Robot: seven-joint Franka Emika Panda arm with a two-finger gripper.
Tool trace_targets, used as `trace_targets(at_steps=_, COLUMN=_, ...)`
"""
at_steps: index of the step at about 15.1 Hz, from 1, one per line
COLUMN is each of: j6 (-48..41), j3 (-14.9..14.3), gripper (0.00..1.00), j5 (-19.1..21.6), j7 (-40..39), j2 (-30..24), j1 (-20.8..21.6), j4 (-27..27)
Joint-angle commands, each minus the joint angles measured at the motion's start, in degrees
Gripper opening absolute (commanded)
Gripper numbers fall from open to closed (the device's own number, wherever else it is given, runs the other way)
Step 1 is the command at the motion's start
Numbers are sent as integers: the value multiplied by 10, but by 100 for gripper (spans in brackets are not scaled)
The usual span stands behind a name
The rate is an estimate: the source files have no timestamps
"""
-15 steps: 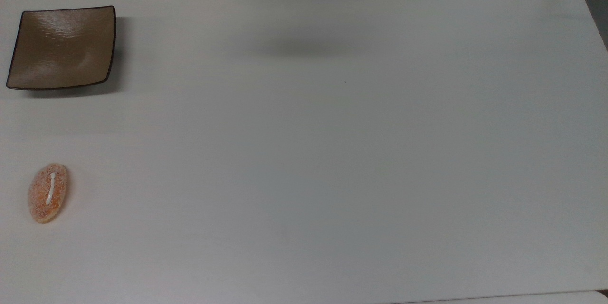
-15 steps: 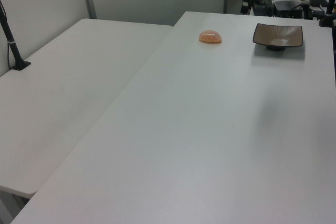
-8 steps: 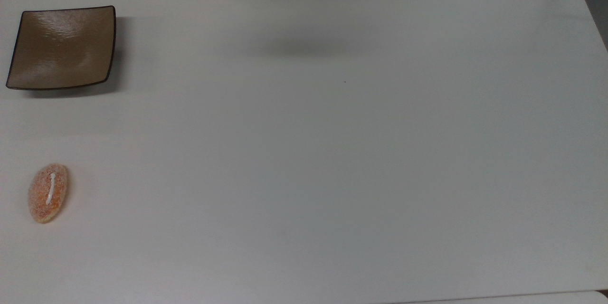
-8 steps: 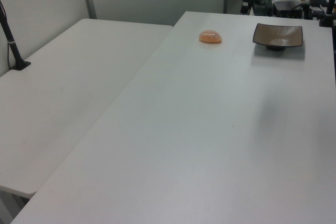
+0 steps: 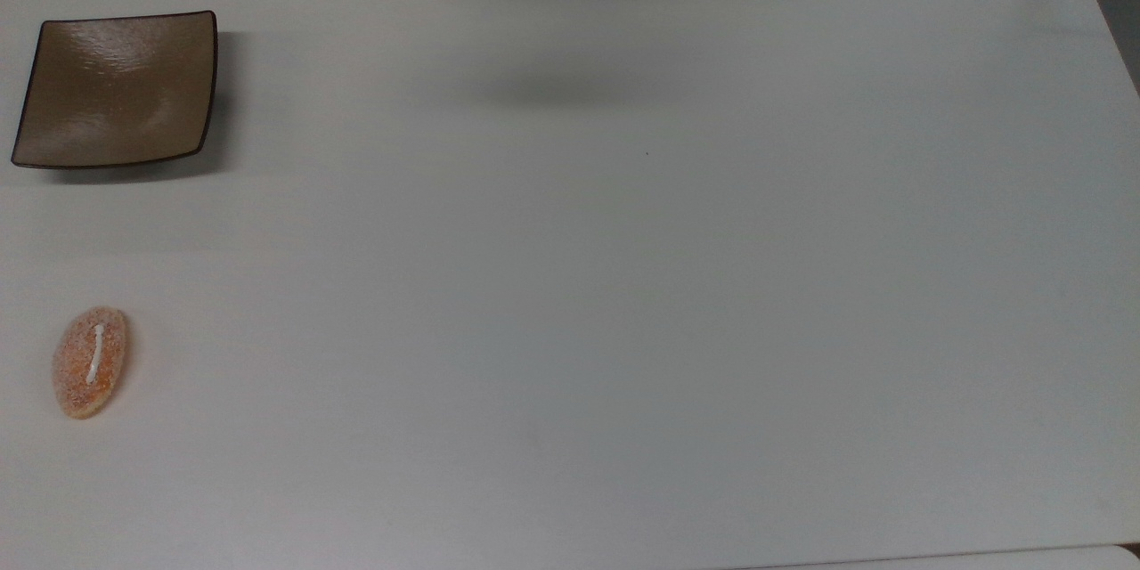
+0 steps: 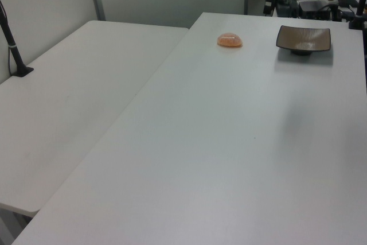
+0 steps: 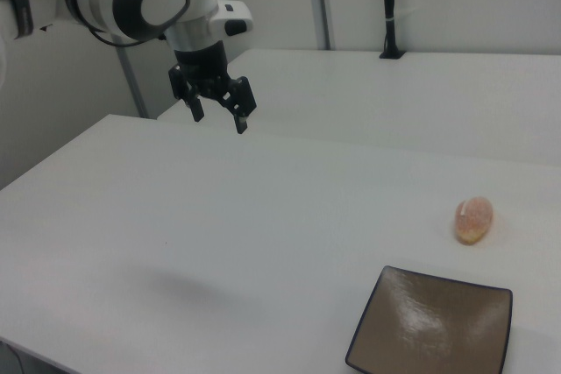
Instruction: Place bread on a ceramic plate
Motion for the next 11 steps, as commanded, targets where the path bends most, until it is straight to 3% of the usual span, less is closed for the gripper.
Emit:
trace_targets(at_steps=1, j6=48, j3=-4, gripper=100, j5=-7, j7=-4, j2=26, j1=-12, j4=6)
trace_targets(at_steps=7, j6=143, j3=-10, gripper=100, j5=-17, j7=-4, j2=58, j1=-44, j4=23)
trace_targets(at_steps=11, j6=235, j3=-11, gripper=100, j5=-34, j7=-5, j2=117, j1=-83, j4=55)
